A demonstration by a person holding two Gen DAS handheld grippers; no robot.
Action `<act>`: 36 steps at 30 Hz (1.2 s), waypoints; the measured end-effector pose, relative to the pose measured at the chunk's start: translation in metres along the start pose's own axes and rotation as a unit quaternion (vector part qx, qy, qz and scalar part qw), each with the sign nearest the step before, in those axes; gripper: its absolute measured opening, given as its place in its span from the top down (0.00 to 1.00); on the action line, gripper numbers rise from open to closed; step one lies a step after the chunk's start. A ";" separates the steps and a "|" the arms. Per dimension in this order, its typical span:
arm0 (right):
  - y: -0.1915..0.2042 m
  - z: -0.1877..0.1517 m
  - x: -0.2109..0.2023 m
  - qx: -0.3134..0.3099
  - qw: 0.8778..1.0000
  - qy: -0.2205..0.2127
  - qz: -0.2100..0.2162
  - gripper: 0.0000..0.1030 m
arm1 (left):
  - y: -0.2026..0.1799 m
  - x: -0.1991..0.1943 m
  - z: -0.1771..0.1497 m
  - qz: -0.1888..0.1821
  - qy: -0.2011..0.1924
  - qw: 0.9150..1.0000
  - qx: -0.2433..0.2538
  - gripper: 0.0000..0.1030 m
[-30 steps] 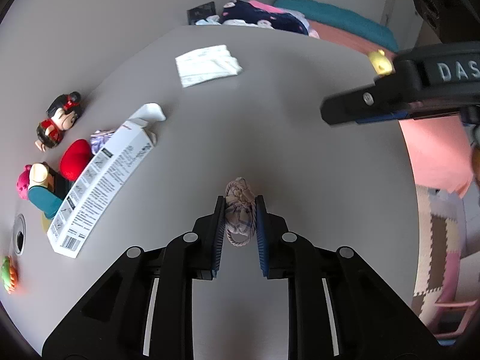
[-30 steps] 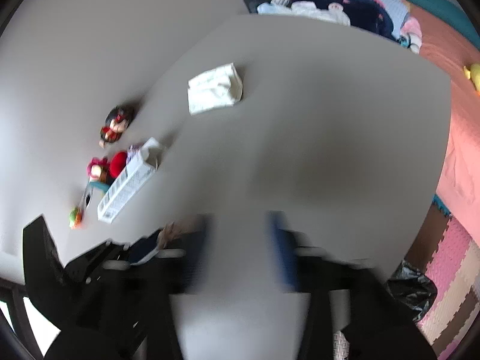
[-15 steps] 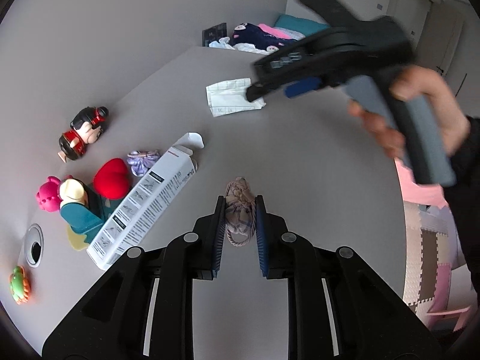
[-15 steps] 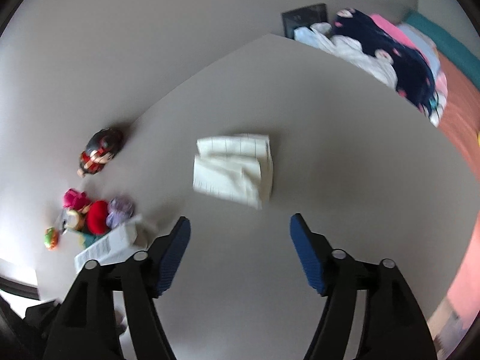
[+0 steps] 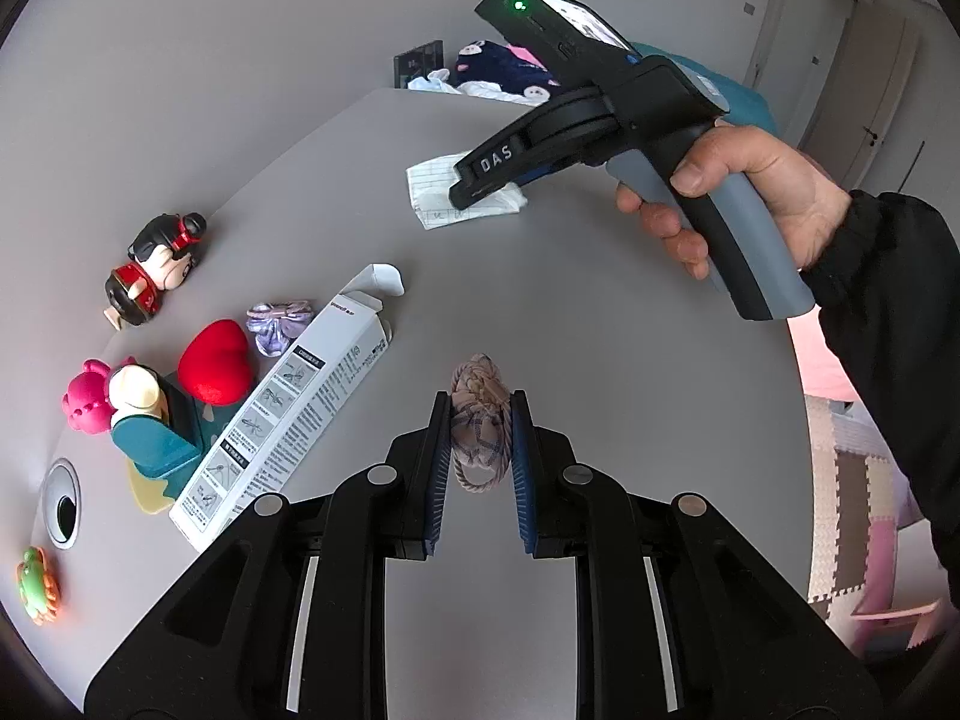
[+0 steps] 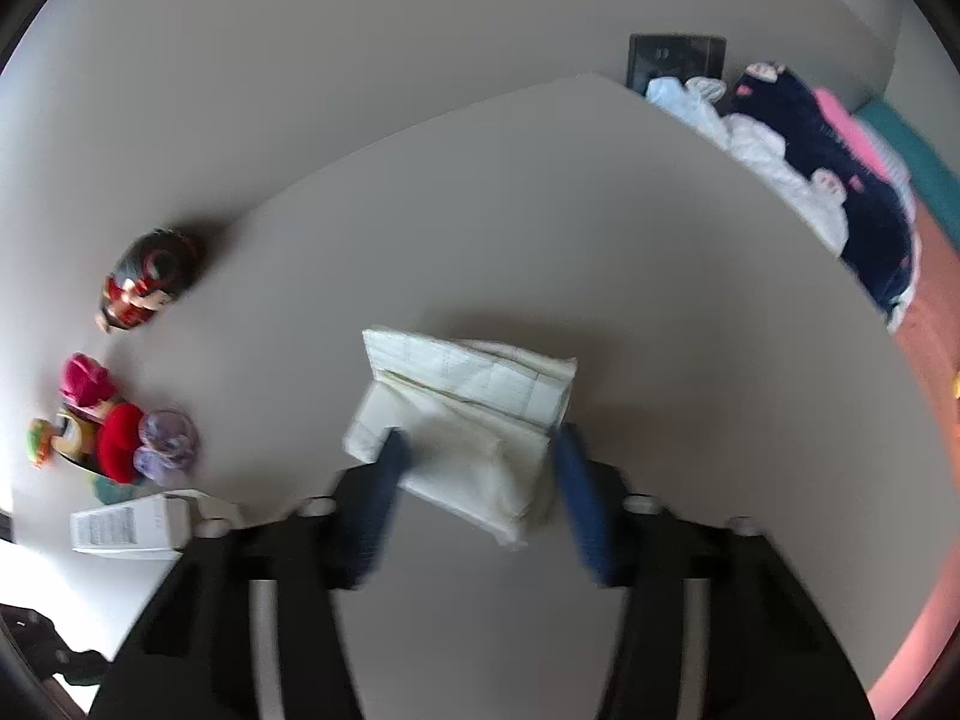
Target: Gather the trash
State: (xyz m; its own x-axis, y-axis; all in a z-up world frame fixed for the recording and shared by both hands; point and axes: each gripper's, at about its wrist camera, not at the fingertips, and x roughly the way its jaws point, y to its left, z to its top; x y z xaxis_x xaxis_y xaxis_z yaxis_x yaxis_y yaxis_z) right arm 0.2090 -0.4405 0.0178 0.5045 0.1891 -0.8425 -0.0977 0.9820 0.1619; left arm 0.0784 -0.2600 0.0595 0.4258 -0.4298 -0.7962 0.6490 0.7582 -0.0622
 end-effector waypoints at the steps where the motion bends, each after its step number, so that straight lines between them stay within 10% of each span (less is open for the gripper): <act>1: 0.001 0.000 -0.002 -0.002 1.000 0.001 -0.004 0.95 | 0.001 -0.001 -0.001 0.000 -0.001 1.000 -0.002 0.82; 19: -0.010 -0.089 -0.120 0.082 0.996 -0.036 -0.005 0.99 | -0.043 -0.041 -0.016 0.001 -0.025 1.000 -0.002 0.82; 36: -0.089 -0.286 -0.255 0.161 0.980 -0.090 -0.072 0.99 | -0.239 -0.062 -0.041 -0.103 -0.038 0.984 0.142 0.82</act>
State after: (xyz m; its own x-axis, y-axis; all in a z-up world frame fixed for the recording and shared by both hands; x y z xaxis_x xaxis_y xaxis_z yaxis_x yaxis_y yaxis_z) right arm -0.1565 -0.5765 0.0713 0.6398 0.0177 -0.7683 0.2470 0.9419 0.2274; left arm -0.1285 -0.3944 0.0990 0.3055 -0.6043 -0.7359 0.8721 0.4878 -0.0386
